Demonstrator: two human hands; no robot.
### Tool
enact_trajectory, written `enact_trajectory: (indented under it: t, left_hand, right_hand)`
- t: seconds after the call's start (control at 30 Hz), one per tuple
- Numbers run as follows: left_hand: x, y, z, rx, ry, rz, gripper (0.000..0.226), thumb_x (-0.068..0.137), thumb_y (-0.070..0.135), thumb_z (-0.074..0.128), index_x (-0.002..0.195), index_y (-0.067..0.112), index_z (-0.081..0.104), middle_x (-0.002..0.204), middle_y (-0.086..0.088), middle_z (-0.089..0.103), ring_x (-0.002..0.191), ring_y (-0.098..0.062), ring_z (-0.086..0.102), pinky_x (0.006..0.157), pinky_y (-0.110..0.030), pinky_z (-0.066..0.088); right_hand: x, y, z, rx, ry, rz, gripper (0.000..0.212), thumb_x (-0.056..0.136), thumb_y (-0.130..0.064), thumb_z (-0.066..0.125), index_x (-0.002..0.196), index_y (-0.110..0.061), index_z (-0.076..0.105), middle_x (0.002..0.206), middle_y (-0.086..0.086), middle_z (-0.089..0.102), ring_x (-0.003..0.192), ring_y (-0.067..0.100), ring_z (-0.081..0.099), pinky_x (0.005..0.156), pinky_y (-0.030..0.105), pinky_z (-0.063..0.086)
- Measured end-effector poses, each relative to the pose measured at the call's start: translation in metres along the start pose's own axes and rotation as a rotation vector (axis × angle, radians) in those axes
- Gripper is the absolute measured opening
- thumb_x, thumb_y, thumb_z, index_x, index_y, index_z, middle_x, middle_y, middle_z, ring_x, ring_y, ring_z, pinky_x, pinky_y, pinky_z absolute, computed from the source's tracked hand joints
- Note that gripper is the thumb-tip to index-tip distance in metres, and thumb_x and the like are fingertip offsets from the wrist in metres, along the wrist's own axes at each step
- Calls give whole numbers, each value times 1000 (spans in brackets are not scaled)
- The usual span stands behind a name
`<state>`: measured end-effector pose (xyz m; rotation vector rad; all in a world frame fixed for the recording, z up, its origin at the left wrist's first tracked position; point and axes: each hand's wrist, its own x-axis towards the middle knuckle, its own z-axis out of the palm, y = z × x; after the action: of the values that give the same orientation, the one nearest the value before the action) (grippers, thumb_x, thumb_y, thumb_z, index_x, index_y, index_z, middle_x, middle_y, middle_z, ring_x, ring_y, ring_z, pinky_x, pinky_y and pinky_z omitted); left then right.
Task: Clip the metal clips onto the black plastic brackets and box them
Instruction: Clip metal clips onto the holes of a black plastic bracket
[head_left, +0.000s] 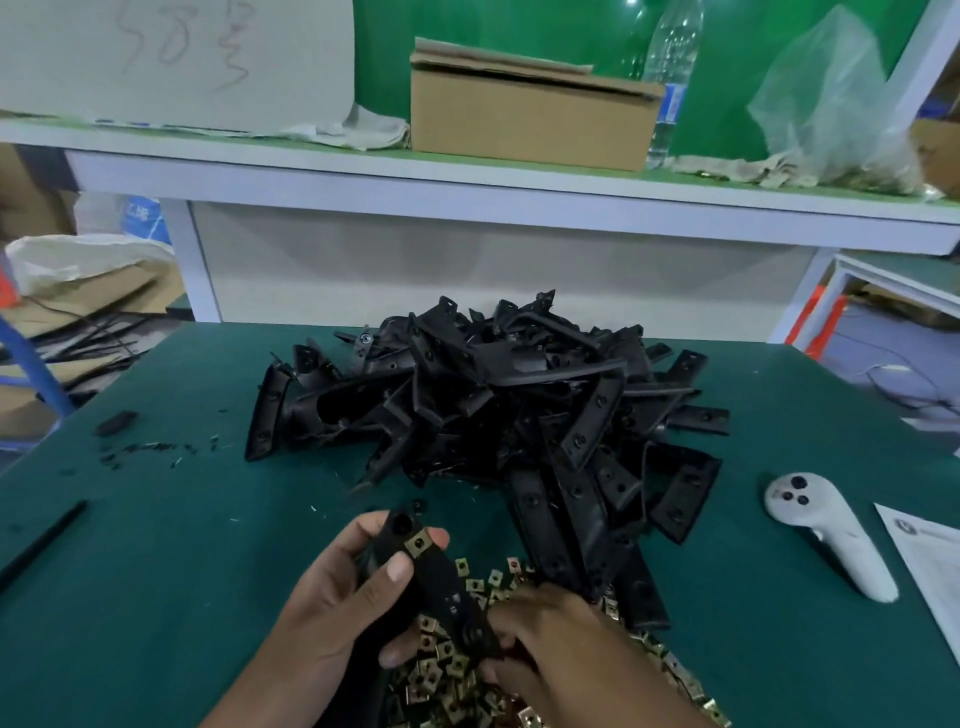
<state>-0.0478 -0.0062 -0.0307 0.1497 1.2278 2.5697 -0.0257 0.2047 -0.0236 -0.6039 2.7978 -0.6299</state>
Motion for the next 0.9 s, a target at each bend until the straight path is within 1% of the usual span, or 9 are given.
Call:
enact_trajectory:
  t: [0.1,0.17,0.27,0.37,0.43,0.5,0.63,0.8,0.9]
  left_hand:
    - [0,-2,-1,7,11,-39,24,77,-3,53,101,0,54,97,-25,71,35,-20,51,32,-24,40]
    - [-1,-2,-1,20,-5,-44,27,80,-4,53,105,3,50,98,-24,70,39,-18,51,34,-24,40]
    - [-4,-1,3,50,-21,-36,28,80,-5,52,107,4,49,96,-23,68,40,-17,49,35,-24,41]
    - [-9,1,9,72,-23,-15,24,85,1,60,107,9,52,102,-26,61,44,-15,49,40,-26,43]
    - [-13,2,9,143,-71,-2,22,86,21,75,102,16,60,113,-20,67,52,-14,53,51,-27,48]
    - [-18,4,9,267,-141,1,33,79,42,84,98,22,65,123,-12,71,61,-10,56,64,-24,51]
    - [-20,3,9,305,-149,-41,57,63,53,93,102,19,70,96,-3,72,63,-8,56,65,-22,51]
    - [-20,3,12,292,-182,-33,48,56,47,98,91,27,73,77,3,66,57,-7,53,59,-18,48]
    - [-20,4,11,307,-191,-21,47,56,43,98,90,25,72,77,2,69,61,-8,60,60,-18,50]
  right_hand:
    - [-1,2,0,67,62,50,9,96,-39,63,104,-34,62,98,-22,51,97,-3,49,84,22,44]
    - [-3,3,1,119,127,83,10,97,-39,63,106,-34,63,103,-22,56,100,-5,54,89,23,48]
    - [-7,1,-1,254,291,99,4,100,-34,61,103,-37,63,101,-21,62,95,-2,60,82,20,50]
    - [-11,-3,-8,680,395,146,4,97,-43,60,97,-42,64,90,-13,69,79,1,62,71,23,51]
    - [-12,-6,-11,1028,369,122,10,89,-43,63,94,-38,69,85,-6,69,78,7,62,69,24,52]
    - [-13,-9,-10,1211,355,91,16,85,-37,67,98,-32,73,89,-2,72,83,9,66,70,23,53]
    - [-12,-15,-5,1303,319,71,22,81,-36,81,102,-28,75,90,-2,71,86,12,67,73,23,54]
    - [-14,-19,-5,1329,325,-15,29,75,-39,86,98,-26,75,87,-3,68,83,12,64,75,25,55]
    - [-16,-21,-6,1336,342,-41,38,70,-49,89,97,-26,77,86,-4,72,87,12,69,78,25,56]
